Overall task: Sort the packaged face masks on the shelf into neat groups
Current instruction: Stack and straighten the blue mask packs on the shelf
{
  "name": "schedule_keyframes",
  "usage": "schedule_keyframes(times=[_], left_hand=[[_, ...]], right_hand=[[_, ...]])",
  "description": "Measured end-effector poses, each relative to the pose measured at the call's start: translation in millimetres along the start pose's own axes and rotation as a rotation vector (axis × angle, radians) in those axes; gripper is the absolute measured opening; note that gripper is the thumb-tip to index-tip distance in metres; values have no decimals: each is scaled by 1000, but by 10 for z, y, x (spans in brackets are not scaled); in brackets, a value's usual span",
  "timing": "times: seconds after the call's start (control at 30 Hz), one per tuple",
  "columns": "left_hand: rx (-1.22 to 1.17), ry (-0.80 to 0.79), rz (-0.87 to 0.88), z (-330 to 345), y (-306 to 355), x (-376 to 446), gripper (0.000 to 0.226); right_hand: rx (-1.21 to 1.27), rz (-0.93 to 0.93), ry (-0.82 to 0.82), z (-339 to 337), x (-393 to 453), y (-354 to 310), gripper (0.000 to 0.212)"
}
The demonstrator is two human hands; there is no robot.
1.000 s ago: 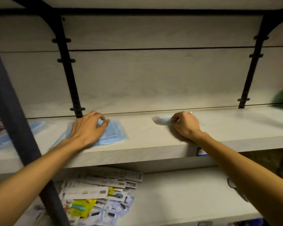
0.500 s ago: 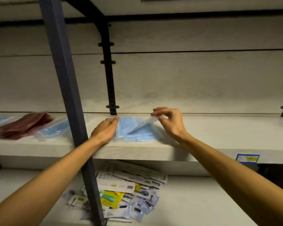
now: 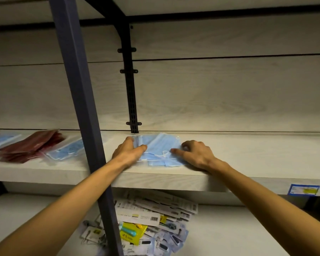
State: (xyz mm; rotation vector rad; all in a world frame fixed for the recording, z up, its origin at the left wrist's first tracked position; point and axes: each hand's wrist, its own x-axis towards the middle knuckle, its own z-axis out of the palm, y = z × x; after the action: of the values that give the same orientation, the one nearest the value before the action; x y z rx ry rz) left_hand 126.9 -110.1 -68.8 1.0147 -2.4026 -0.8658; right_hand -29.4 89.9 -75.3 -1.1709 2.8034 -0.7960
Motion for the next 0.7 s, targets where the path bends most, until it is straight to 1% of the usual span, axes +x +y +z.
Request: schedule_keyframes(times=[0.07, 0.2, 0.3, 0.4, 0.47, 0.5, 0.57, 0.6, 0.63, 0.7], left_hand=[[-136, 7, 13, 19, 68, 8, 58], [-359, -40, 28, 84, 226, 50, 24], [-491, -78, -3, 107, 360, 91, 10], [-521, -130, -34, 167, 527, 126, 12], [-602, -209, -93, 241, 653, 143, 8], [-668, -258, -115, 280, 720, 156, 10], [-777, -337, -162, 376, 869, 181, 19], [-804, -349, -178, 441, 953, 193, 24], [-816, -348, -184, 514, 1041, 202, 31], [-818, -319, -175, 661, 1217, 229, 46]], right_hand=[[4, -8, -17, 7, 10, 14, 74], [203, 34, -50, -68, 21, 103, 67], [332, 33, -13, -151, 51, 187, 61], [567, 127, 58, -211, 102, 291, 55], [699, 213, 62, -323, 188, 383, 35], [786, 254, 45, -397, 241, 440, 30], [984, 351, -28, -538, 336, 583, 38], [1045, 382, -61, -599, 359, 655, 42], [1082, 392, -85, -648, 386, 737, 41], [1103, 385, -106, -730, 440, 928, 30]])
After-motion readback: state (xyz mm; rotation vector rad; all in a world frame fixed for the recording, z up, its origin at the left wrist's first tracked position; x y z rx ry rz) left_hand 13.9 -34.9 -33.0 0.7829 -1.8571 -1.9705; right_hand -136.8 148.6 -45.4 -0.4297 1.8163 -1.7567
